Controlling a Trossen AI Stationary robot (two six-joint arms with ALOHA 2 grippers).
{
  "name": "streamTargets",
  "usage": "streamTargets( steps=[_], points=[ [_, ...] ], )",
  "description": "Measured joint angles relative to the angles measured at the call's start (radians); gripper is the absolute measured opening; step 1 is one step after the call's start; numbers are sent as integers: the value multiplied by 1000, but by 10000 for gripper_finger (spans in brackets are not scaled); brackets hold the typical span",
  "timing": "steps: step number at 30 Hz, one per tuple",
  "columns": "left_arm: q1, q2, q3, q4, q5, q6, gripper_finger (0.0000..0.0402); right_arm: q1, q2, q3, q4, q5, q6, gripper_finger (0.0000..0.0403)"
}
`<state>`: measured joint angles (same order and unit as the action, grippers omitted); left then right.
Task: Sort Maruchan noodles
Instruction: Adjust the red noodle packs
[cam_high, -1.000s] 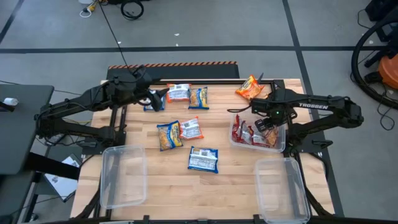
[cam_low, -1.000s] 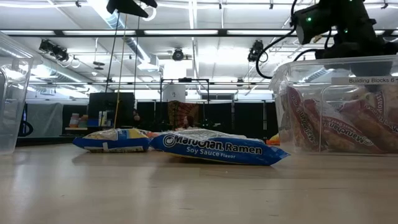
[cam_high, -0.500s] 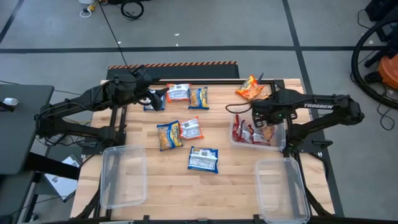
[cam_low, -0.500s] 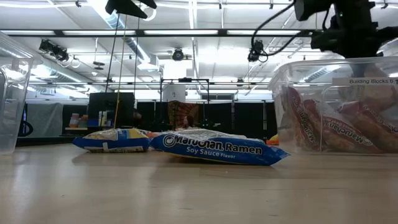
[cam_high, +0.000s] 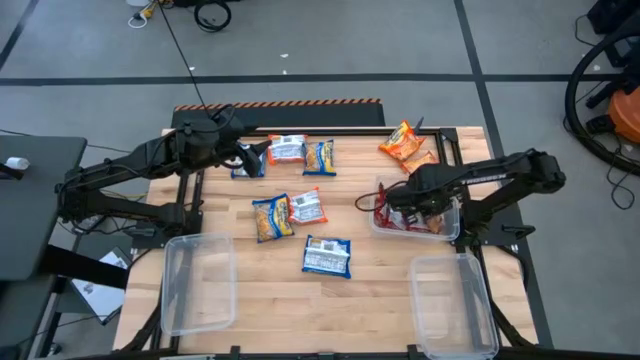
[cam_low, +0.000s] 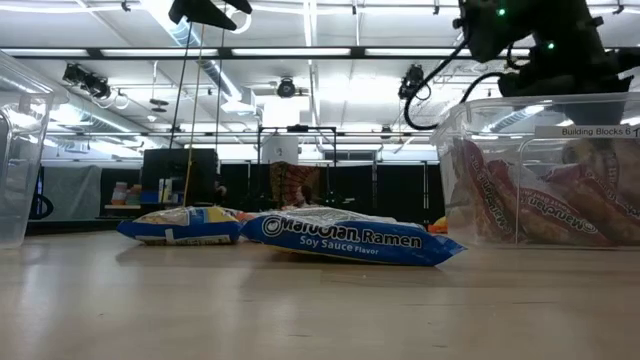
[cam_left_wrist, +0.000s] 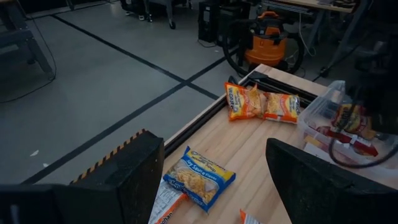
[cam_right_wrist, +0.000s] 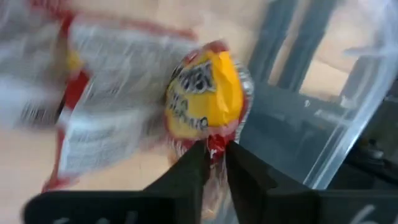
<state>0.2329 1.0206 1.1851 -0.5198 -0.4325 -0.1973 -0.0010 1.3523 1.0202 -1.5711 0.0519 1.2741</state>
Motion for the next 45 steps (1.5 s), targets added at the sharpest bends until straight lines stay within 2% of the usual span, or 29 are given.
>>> streamTargets(
  steps=[5, 9, 15, 20, 23, 34, 39, 45],
  points=[
    [0, 0, 0, 0, 0, 0, 286, -7, 3, 159, 0, 5, -30, 140],
    [0, 0, 0, 2, 0, -1, 286, -23, 31, 236, 54, 33, 12, 154],
    [0, 0, 0, 13, -1, 1, 286, -42, 141, 226, 180, 11, -14, 154],
    [0, 0, 0, 2, -1, 2, 286, -39, 245, 225, 44, 9, 6, 154],
    [0, 0, 0, -10, 0, 2, 286, -40, 268, 224, 45, 8, 3, 153],
    [0, 0, 0, -63, 0, 10, 286, -58, 185, 90, 240, -80, 53, 136],
    [0, 0, 0, -62, 0, 13, 286, -62, 169, 65, 182, -53, 89, 136],
    [0, 0, 0, -62, 0, 26, 286, -63, 118, 16, 243, -57, 100, 137]
  ],
)
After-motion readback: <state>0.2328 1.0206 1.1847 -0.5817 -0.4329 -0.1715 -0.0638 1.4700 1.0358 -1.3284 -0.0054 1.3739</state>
